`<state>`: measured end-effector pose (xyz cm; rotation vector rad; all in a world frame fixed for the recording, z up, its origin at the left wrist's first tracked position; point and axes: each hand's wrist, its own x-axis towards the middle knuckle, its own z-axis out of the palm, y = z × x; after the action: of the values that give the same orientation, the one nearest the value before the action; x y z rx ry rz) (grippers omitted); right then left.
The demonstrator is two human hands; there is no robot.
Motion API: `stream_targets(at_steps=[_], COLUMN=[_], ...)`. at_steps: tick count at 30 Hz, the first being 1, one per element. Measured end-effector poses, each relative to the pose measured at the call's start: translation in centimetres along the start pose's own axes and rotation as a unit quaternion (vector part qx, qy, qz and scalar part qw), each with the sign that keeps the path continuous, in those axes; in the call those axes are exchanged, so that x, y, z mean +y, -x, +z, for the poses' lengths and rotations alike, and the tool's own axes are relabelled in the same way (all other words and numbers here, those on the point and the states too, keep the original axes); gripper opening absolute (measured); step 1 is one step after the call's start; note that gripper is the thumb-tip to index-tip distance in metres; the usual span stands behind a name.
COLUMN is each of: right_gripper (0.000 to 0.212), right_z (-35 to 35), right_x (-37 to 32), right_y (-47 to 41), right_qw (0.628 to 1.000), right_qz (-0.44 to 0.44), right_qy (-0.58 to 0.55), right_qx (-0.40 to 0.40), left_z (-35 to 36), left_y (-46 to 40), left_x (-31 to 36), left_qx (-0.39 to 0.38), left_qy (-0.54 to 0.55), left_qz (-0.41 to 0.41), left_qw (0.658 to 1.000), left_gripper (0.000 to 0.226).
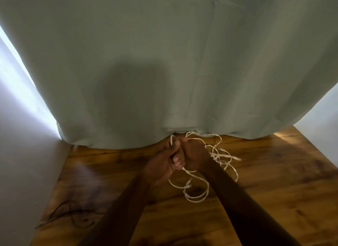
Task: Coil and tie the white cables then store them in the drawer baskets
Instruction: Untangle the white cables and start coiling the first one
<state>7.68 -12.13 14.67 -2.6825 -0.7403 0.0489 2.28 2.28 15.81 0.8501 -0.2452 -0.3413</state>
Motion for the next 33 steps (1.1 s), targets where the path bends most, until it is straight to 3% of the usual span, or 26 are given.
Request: stream_targets(at_steps=[2,5,8,11,15,17,20,22,24,26,28,30,33], right_gripper=[0.021,0.019,0.028,0.036,0.035,0.035,0.018,0.008,0.01,0.017,0.028,0.027,0.022], right_z=[1.8,4.0,3.5,2.9,1.3,-0.2,-2.2,-3.2,-3.6,-3.5,-2.9,-2.3,-1.5], right_x=[-0.8,-1.6,-2.4,-2.2,-2.0,-2.3,-2.5,-2.1,-1.2,-0.3,-0.1,-0.4,-0.9], right_y=[0.6,1.0,1.3,1.9,2.3,2.6,2.4,1.9,1.3,0.7,0.1,-0.3,-0.7], right_qw=[1.0,0.996,0.996,0.994,0.99,0.986,0.988,0.988,0.987,0.984,0.983,0.978,0.971], right_qz=[0.002,-0.036,-0.063,-0.099,-0.128,-0.153,-0.149,-0.15,-0.146,-0.135,-0.133,-0.147,-0.127], right_qy=[-0.002,0.081,0.059,0.049,0.05,0.051,0.016,-0.007,-0.06,-0.11,-0.121,-0.15,-0.201], right_qx=[0.003,0.004,0.0,0.02,0.018,0.052,0.038,0.03,0.04,0.038,0.026,0.007,-0.013], left_z=[0.6,0.5,-0.5,-2.0,-3.3,-3.7,-5.0,-4.9,-4.8,-4.9,-5.5,-6.0,-6.7], left_y=[-0.5,-1.3,-1.9,-2.6,-3.5,-3.6,-3.1,-2.0,-0.7,-0.1,0.0,0.1,0.4], left_x=[0.9,2.0,2.7,3.2,2.8,2.5,1.4,0.9,1.0,1.6,1.8,1.9,2.2], left_qx=[0.014,0.059,0.113,0.16,0.181,0.167,0.13,0.128,0.138,0.086,0.015,-0.021,-0.024], left_qy=[0.021,0.042,0.035,-0.009,-0.131,-0.269,-0.502,-0.532,-0.495,-0.371,-0.214,-0.12,-0.078], left_qz=[0.036,0.051,0.042,0.03,0.006,-0.004,0.012,-0.025,-0.096,-0.177,-0.257,-0.266,-0.232], left_qw=[0.999,0.996,0.992,0.987,0.975,0.949,0.855,0.836,0.852,0.908,0.942,0.956,0.969], left_gripper=[0.037,0.043,0.048,0.067,0.059,0.058,0.049,0.038,0.035,0.059,0.076,0.069,0.05])
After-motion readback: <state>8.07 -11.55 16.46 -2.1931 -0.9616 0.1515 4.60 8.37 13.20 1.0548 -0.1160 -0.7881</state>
